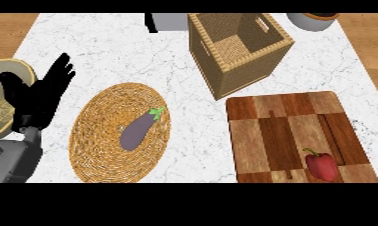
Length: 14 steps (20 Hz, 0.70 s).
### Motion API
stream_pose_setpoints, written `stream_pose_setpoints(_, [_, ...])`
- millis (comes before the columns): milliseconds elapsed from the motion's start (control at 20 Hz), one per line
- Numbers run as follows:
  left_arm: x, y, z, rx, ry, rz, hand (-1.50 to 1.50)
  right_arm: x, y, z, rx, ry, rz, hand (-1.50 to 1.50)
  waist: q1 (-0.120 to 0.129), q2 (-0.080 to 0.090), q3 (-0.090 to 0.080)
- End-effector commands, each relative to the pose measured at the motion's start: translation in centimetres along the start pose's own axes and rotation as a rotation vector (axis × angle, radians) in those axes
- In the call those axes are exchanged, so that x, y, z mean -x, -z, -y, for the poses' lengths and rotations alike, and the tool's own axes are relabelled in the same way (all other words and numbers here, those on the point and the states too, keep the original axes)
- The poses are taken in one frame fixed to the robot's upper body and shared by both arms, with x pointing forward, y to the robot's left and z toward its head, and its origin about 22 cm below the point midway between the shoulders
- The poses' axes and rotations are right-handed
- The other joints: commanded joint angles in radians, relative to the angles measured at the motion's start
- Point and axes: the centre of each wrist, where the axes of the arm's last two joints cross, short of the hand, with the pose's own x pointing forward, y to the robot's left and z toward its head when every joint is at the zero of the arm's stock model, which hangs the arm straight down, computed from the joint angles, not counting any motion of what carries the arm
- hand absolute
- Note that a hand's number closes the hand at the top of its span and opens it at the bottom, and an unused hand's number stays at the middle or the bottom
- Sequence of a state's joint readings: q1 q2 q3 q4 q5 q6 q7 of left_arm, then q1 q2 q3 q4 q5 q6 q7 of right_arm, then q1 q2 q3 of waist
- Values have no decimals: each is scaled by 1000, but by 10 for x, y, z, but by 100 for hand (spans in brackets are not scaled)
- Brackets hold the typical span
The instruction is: Pick the bell pepper from the cutting board and place it in the basket
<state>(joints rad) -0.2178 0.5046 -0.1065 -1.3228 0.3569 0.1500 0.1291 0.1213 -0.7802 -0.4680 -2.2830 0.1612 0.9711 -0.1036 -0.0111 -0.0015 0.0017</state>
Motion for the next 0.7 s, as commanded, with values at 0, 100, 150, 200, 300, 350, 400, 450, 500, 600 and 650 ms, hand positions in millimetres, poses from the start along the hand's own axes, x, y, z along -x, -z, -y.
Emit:
stream_pose_setpoints(0, [-6,6,17,-14,6,-17,0,6,-9,-29,-30,36,56,-150,-9,-1,2])
stream_pose_setpoints(100, [-5,-4,5,12,-3,-7,0,17,14,-45,-3,28,65,-150,16,1,2])
stream_pose_setpoints(150, [6,10,7,12,-11,0,0,36,11,-37,12,30,67,-150,7,4,1])
stream_pose_setpoints(200, [8,6,3,10,0,2,0,34,14,-57,18,44,61,-150,6,3,1])
stream_pose_setpoints(300, [-3,2,12,30,-2,-1,0,42,33,-77,41,34,68,-150,17,3,1])
stream_pose_setpoints(350, [3,-9,3,17,0,16,0,47,19,-90,49,54,86,-150,12,0,1])
stream_pose_setpoints(400, [-1,-10,13,24,0,8,0,54,30,-101,51,54,82,-150,18,1,1])
stream_pose_setpoints(450, [-9,-5,2,17,0,11,0,59,30,-106,83,104,97,-150,14,1,0])
stream_pose_setpoints(500, [5,-7,26,16,-5,5,0,58,42,-125,75,135,108,-150,17,3,1])
stream_pose_setpoints(600, [-13,7,0,20,-3,-12,0,71,50,-127,93,169,114,-150,14,4,-1])
stream_pose_setpoints(650, [2,-13,15,17,-3,-2,0,57,62,-152,80,148,114,-150,20,1,0])
